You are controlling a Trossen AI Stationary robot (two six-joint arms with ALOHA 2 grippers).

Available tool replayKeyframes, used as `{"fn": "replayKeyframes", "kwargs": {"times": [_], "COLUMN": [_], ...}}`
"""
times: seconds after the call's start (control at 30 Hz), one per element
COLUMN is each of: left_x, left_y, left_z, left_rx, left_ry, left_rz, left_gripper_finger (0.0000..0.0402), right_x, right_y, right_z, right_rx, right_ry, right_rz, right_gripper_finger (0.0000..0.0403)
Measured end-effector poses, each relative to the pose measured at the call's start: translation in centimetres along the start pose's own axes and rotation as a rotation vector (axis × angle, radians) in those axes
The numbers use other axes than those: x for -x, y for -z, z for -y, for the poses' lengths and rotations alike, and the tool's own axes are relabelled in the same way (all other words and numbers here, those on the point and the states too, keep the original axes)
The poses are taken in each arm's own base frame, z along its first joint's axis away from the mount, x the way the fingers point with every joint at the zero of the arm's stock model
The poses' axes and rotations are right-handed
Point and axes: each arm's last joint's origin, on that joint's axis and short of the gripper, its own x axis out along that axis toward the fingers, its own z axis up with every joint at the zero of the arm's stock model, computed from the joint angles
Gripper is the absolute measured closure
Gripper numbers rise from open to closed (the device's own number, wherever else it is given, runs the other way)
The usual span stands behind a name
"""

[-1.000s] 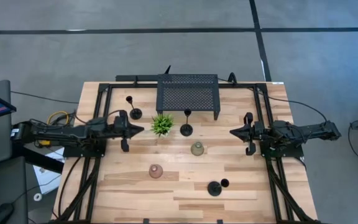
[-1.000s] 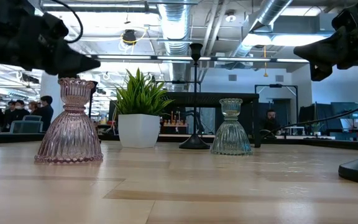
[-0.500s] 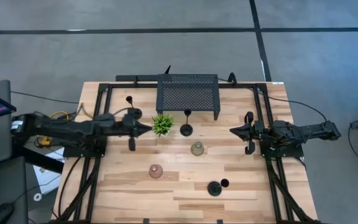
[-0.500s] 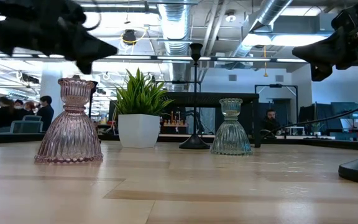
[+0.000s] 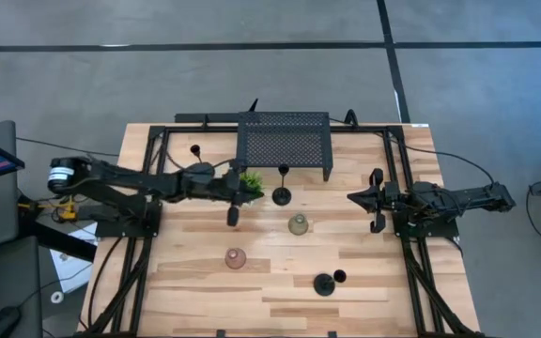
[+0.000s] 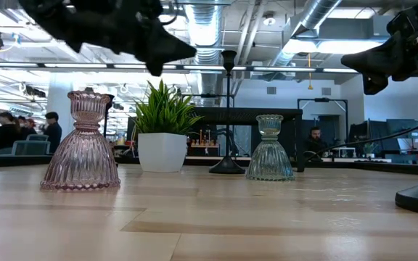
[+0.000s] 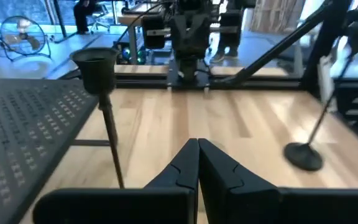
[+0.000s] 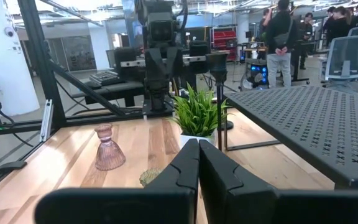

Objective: Pick & Place candle stick holders
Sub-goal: Put the middle black candle holder on the shelf

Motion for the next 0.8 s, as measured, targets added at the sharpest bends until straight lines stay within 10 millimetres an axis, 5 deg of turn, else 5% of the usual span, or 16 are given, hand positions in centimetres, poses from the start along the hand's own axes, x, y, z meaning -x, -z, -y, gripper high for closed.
{"fn": "replayKeyframes", "kwargs": {"times": [0.37, 0.8], "left_x": [-3.7, -4.7], "left_y": [-0.3, 0.1], "left_z": [-1.5, -2.2], "left_rx": [-0.058, -0.047], "left_ry": [-0.167, -0.242], "left_rz": [-0.054, -0.055], "left_gripper_finger": [0.0382, 0.0267], "right_x": [0.0, 0.0], "right_y": [0.0, 0.0], "right_z": [0.0, 0.0], "right_rx": [-0.007, -0.009], "right_ry": [0.000, 0.000], "right_rz": [0.000, 0.000], "right_gripper_finger": [0.0403, 0.0403]}}
